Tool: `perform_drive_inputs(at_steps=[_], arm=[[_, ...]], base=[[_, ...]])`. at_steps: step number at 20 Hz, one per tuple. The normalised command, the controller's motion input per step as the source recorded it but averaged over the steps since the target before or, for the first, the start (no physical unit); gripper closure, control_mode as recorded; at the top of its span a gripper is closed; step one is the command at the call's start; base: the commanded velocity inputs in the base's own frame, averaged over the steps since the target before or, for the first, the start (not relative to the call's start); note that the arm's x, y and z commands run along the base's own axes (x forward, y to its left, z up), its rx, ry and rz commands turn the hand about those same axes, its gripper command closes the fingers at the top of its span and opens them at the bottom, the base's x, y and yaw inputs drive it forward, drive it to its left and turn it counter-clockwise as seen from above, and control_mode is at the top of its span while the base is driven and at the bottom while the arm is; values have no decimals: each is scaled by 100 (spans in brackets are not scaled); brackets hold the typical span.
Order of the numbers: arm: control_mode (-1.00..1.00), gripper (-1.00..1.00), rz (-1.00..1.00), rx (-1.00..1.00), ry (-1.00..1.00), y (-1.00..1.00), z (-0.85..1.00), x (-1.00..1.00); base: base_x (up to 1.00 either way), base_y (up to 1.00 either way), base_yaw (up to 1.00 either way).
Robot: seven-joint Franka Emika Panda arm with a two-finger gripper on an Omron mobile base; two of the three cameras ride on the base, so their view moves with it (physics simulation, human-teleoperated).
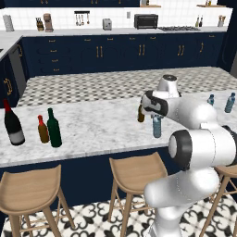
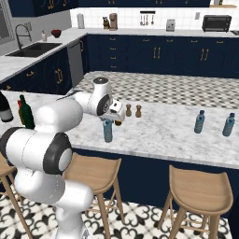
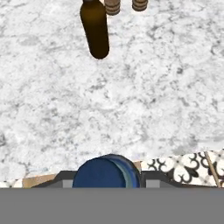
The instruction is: Move the plastic bottles in the middle to the plastics group, and the glass bottles in the middle to the glass group.
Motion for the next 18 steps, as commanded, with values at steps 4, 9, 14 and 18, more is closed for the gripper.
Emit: perform_drive_inputs(at_steps=[4,9,14,18], arm=[[-100,100,1,-3,0,-83,11,-25],[-100,100,-2,-2,0,-85,10,-4],[-100,100,-12,-1,0,-80,10,8],[-100,100,-24,-2,0,-77,9,19]], base=[[0,0,0],[0,0,0],[0,0,0],[0,0,0]])
